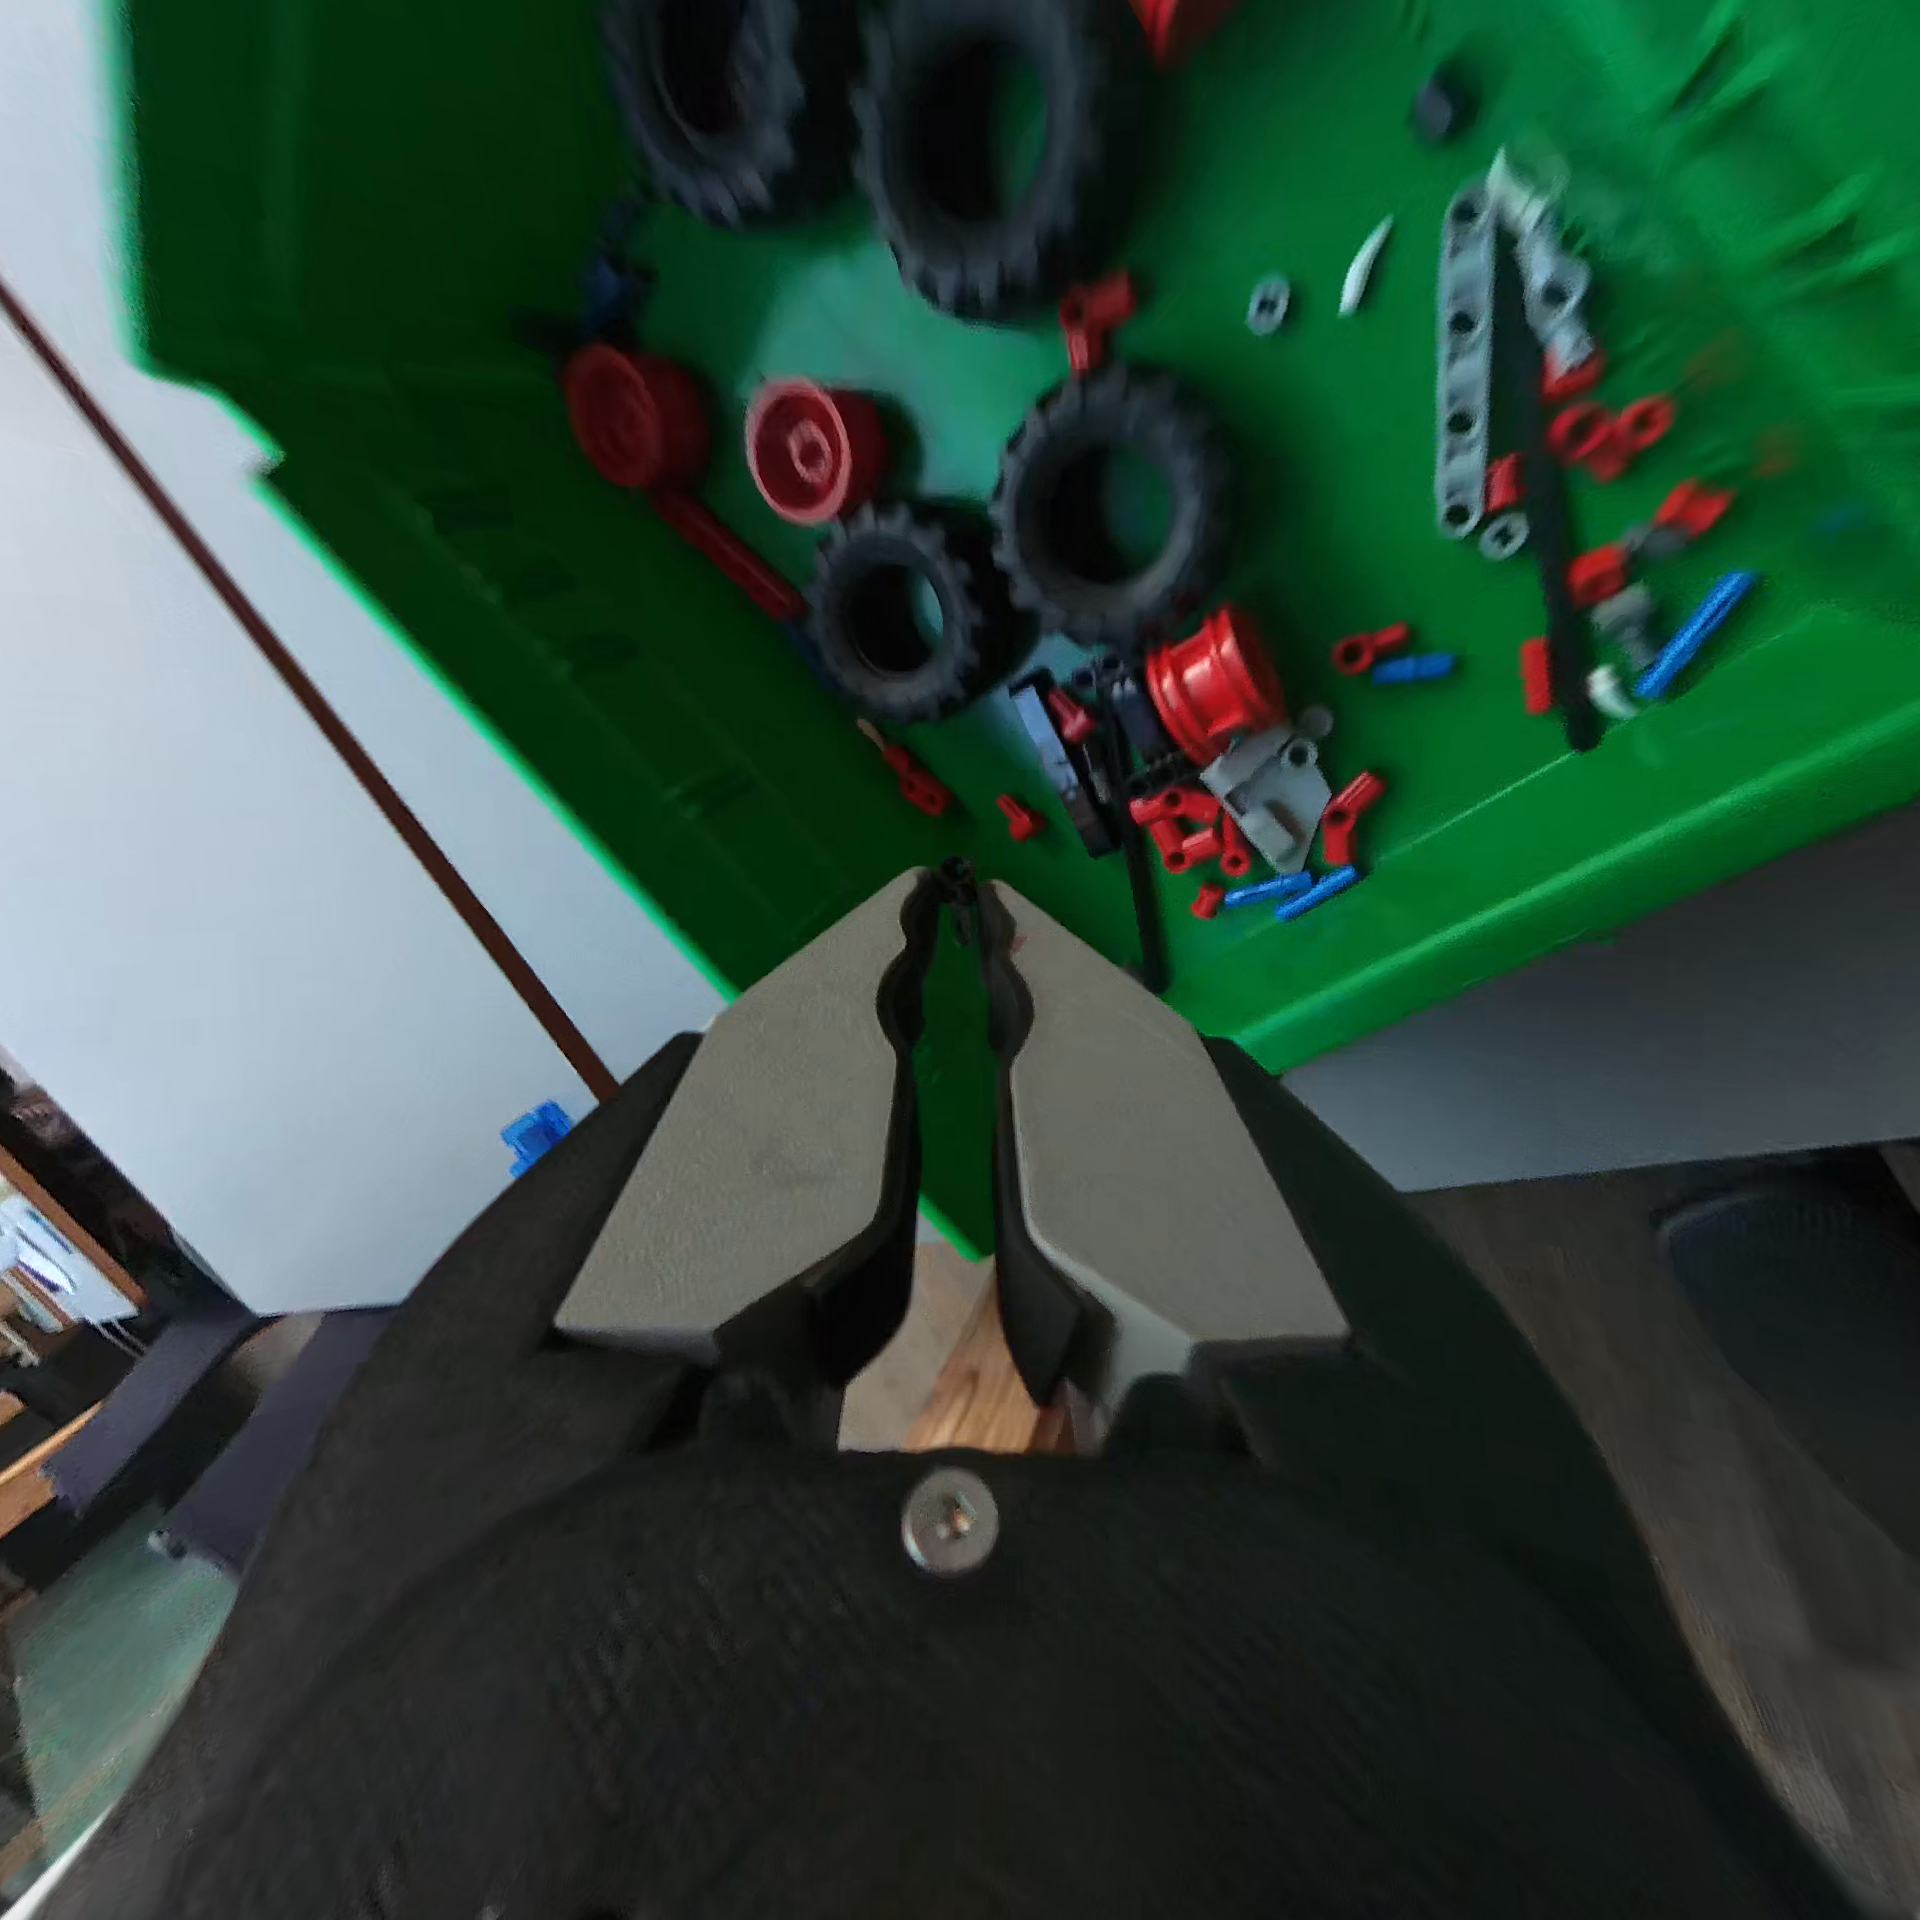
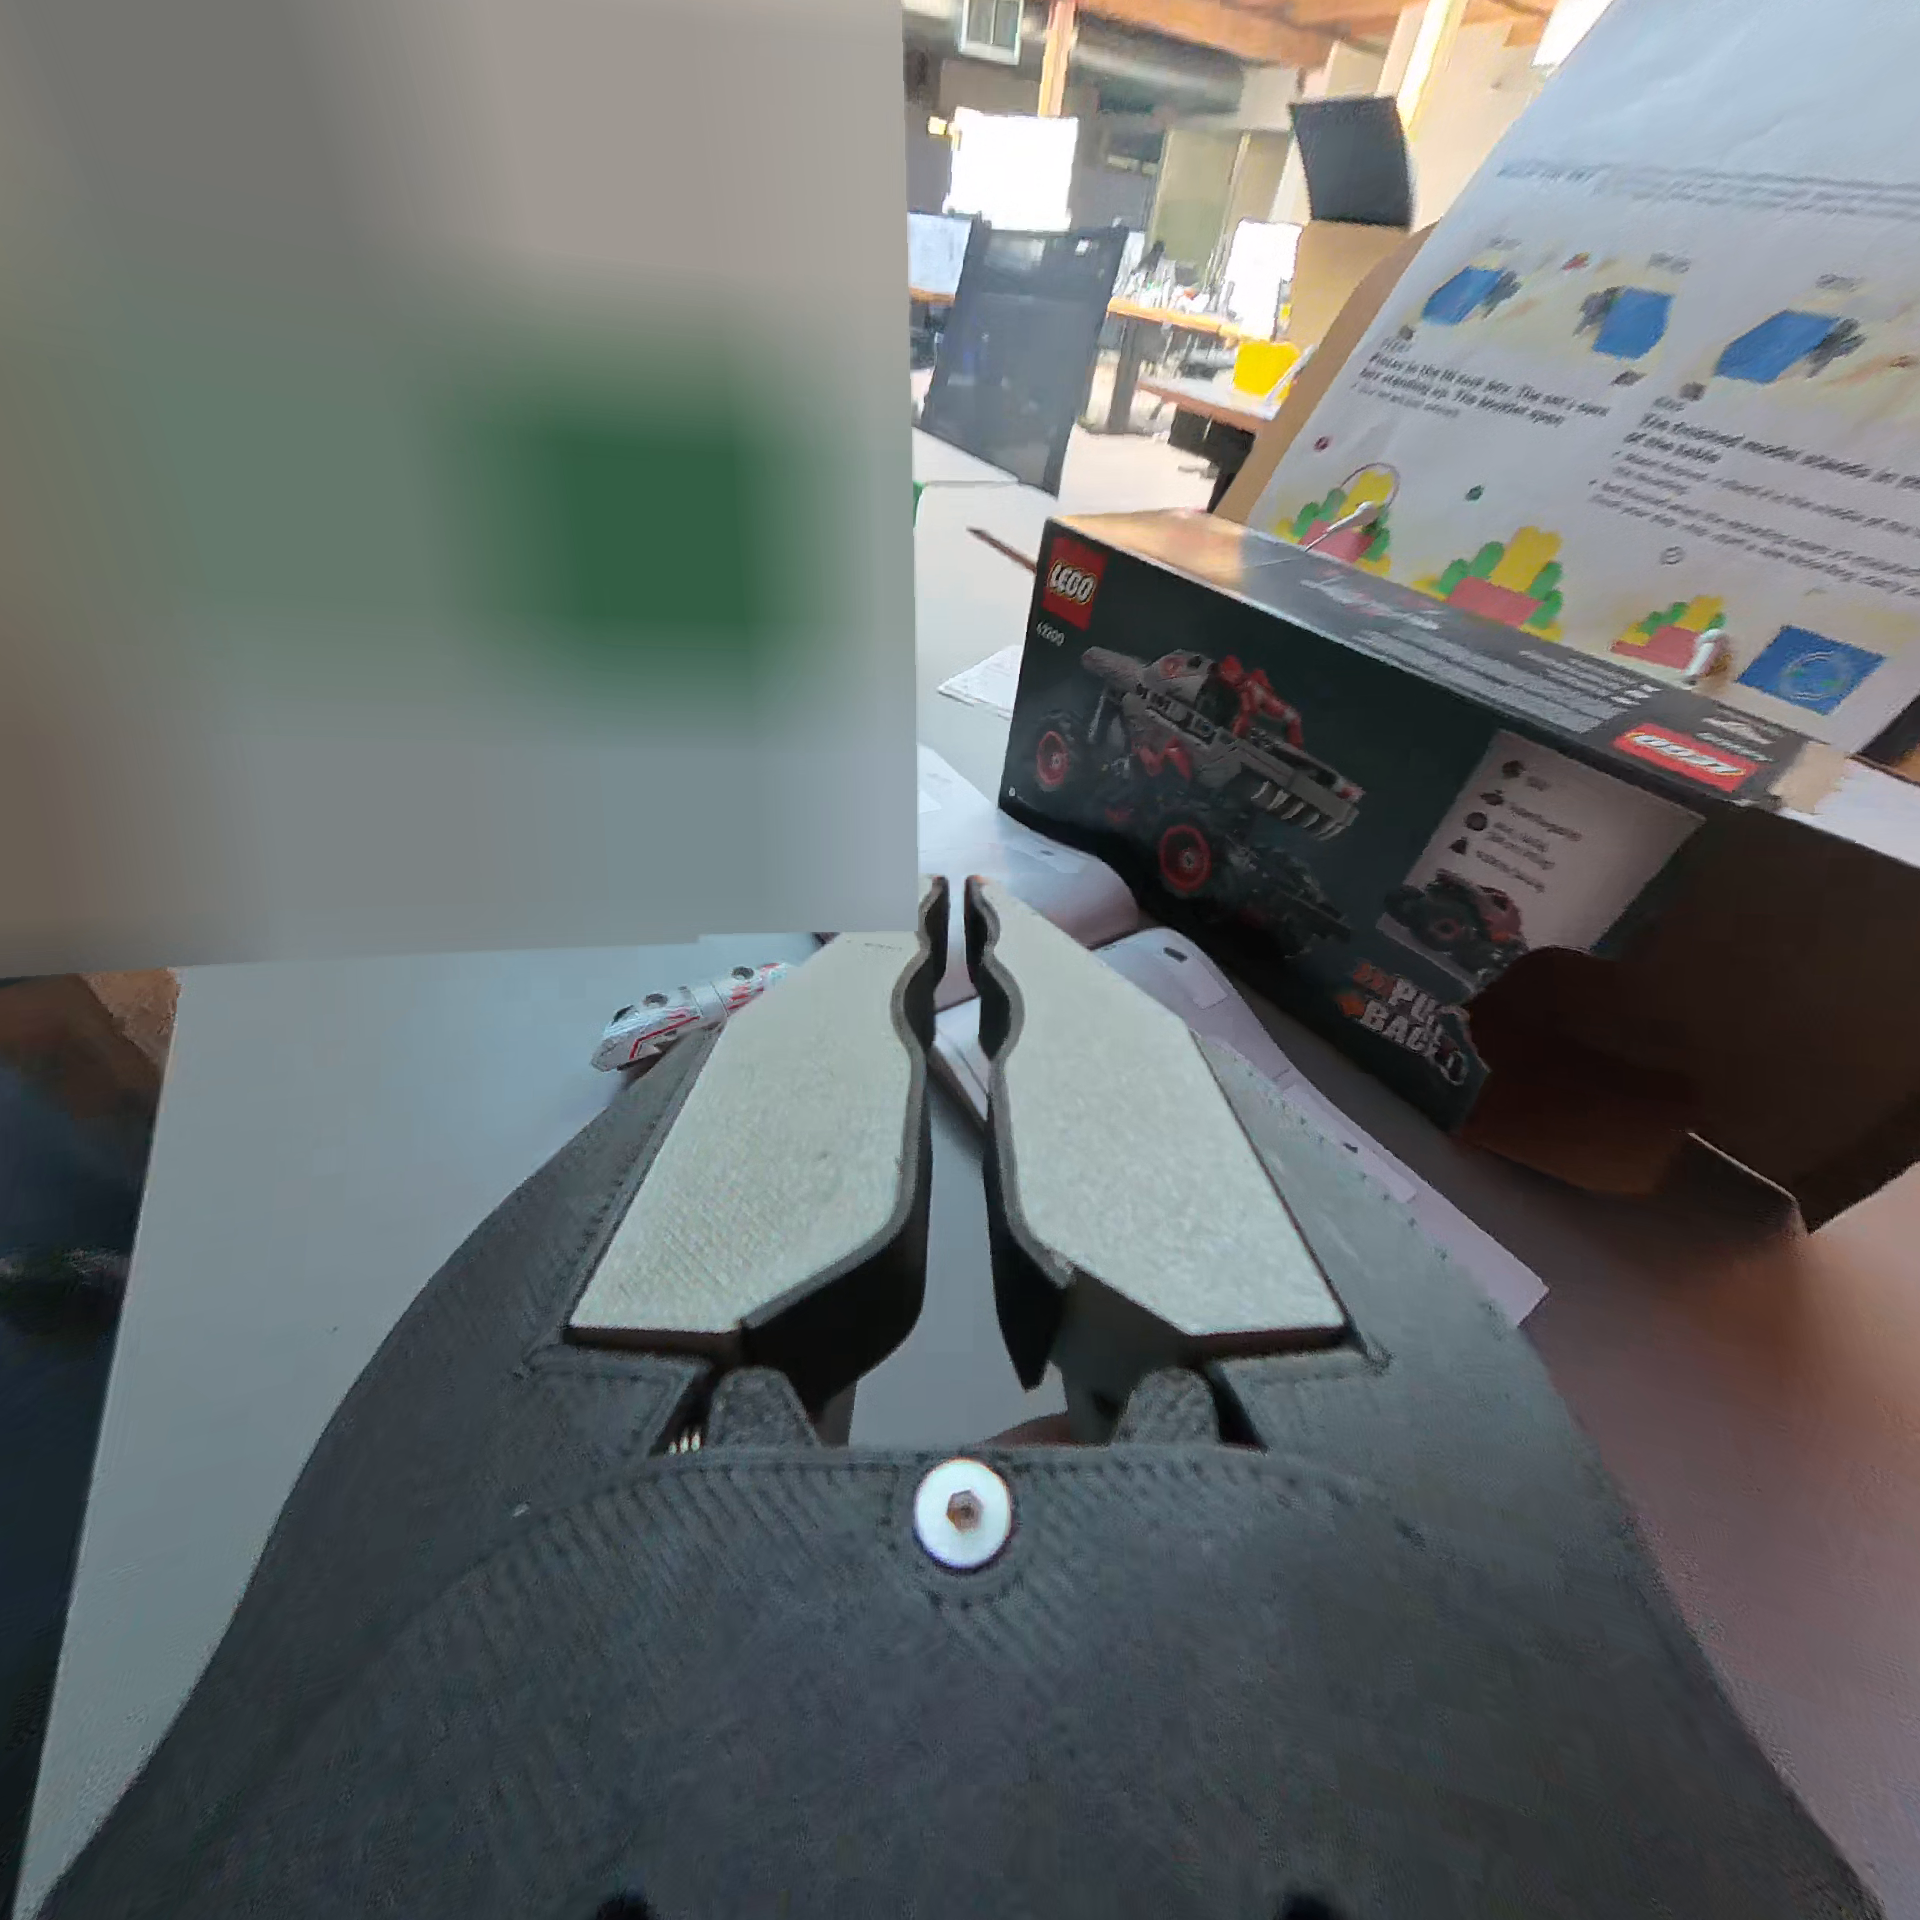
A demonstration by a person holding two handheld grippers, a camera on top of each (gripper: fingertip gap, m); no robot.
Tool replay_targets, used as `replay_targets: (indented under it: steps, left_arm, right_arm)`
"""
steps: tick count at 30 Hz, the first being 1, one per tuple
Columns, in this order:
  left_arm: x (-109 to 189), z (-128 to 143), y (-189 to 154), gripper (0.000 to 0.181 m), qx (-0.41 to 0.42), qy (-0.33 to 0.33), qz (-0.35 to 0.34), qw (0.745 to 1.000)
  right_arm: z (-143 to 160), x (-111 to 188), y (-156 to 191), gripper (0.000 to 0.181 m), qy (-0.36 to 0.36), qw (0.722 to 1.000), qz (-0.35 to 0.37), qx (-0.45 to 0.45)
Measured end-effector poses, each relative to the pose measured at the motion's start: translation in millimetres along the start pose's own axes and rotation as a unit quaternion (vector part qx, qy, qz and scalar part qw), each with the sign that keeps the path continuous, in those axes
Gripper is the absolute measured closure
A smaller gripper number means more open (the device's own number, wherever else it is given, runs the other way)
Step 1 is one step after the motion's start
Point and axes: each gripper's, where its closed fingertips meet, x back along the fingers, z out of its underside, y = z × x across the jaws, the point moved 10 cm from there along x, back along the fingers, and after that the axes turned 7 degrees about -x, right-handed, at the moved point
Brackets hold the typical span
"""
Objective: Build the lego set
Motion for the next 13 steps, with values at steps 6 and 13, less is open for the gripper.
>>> replay_targets:
  steps: [6, 13]
  left_arm:
    - [88.3, -44.3, -52.0, 0.177, -0.046, -0.245, -0.015, 0.968]
    - [131.6, -148.9, -216.0, 0.177, -0.269, -0.4, 0.144, 0.864]
  right_arm:
    - [21.1, 46.6, 0.3, 0.178, -0.032, 0.997, 0.021, -0.06]
    - [43.4, 73.7, 20.0, 0.177, 0.014, 0.998, 0.018, -0.06]
